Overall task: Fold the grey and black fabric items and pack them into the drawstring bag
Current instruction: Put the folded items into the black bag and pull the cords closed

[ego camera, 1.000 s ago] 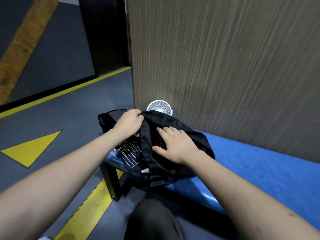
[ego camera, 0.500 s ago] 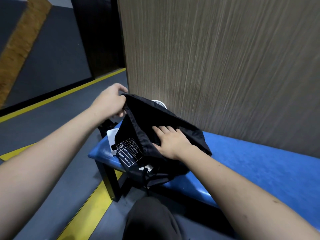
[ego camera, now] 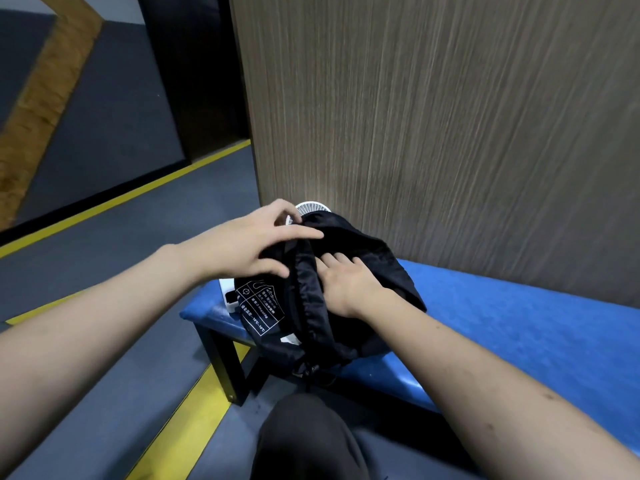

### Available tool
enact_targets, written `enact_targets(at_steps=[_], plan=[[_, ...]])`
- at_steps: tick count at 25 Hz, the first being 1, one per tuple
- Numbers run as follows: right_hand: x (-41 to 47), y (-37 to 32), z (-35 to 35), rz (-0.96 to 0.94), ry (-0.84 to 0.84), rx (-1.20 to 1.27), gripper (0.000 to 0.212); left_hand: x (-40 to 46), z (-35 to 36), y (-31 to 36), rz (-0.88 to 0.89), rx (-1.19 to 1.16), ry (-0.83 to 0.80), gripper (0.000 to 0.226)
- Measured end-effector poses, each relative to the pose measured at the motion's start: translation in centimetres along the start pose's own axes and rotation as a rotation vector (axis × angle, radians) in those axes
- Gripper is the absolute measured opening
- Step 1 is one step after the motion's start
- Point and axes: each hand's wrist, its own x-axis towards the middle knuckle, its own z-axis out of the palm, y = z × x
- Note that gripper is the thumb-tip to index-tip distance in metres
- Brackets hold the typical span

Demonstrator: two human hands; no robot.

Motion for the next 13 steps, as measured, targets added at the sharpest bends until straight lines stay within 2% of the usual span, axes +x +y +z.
enact_targets(at_steps=[2,4,6,9,13], plan=[[0.0,0.0,0.0,-0.003,-0.003,0.0,0.064,0.7,0.4,-0.5,0.14,0.266,0.027,0.079],[-0.2,0.1,0.0,0.0,-0.009,0.007,0.066,1.6,0.4,-0.3,0.246,0.323,0.083,0.054],[-0.4,0.0,-0.2,0.001,-0.01,0.007,0.065,2.4,0.4,0.0,0.263,0.289,0.112,0.018],[-0.7,0.0,-0.5,-0.014,-0.009,-0.022,0.058,2.9,0.8,0.3,0.232,0.225,0.079,0.022],[-0.6,0.7,-1.0,-0.036,-0.012,-0.03,0.052,3.3,0.9,1.1,0.139,0.019,0.08,0.019]])
